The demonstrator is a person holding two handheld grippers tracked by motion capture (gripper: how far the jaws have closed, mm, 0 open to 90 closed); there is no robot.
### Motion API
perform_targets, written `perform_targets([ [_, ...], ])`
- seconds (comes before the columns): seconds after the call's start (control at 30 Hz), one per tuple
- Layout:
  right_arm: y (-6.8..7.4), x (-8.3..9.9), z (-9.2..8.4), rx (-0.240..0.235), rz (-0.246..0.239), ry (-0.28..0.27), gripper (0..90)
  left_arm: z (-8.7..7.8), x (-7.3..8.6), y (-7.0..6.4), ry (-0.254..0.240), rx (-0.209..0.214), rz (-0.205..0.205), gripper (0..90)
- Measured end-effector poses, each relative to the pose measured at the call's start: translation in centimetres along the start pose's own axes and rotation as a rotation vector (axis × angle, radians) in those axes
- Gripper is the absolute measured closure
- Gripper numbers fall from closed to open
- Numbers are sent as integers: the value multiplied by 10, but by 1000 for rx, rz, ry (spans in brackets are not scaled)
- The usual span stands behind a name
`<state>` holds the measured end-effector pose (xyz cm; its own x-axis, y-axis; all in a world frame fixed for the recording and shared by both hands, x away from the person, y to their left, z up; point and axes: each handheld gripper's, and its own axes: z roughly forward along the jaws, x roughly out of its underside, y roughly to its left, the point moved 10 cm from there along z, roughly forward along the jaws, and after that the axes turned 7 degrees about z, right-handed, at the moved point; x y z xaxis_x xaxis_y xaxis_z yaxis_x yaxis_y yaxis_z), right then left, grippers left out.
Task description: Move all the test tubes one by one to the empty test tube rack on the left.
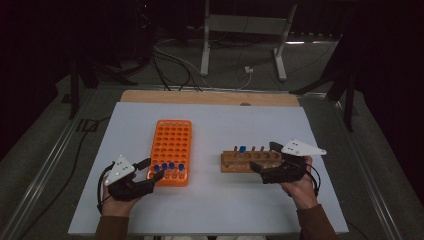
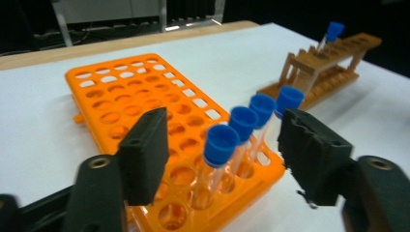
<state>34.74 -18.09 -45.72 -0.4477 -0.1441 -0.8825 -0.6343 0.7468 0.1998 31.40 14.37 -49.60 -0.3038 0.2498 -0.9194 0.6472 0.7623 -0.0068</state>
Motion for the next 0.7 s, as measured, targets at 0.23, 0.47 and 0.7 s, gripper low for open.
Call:
perform_targets([
  [0.23,-2,0,11,3,15,12,27,-6,-2,14,-29,-57,-52,185],
  [0.47,-3,8,30,33,-10,65,169,-7,0,23,-14,-94,-77,97],
  [0.7,-4,16,50,41,-3,111,491,-11,-1,29,-24,-122,-89,12],
])
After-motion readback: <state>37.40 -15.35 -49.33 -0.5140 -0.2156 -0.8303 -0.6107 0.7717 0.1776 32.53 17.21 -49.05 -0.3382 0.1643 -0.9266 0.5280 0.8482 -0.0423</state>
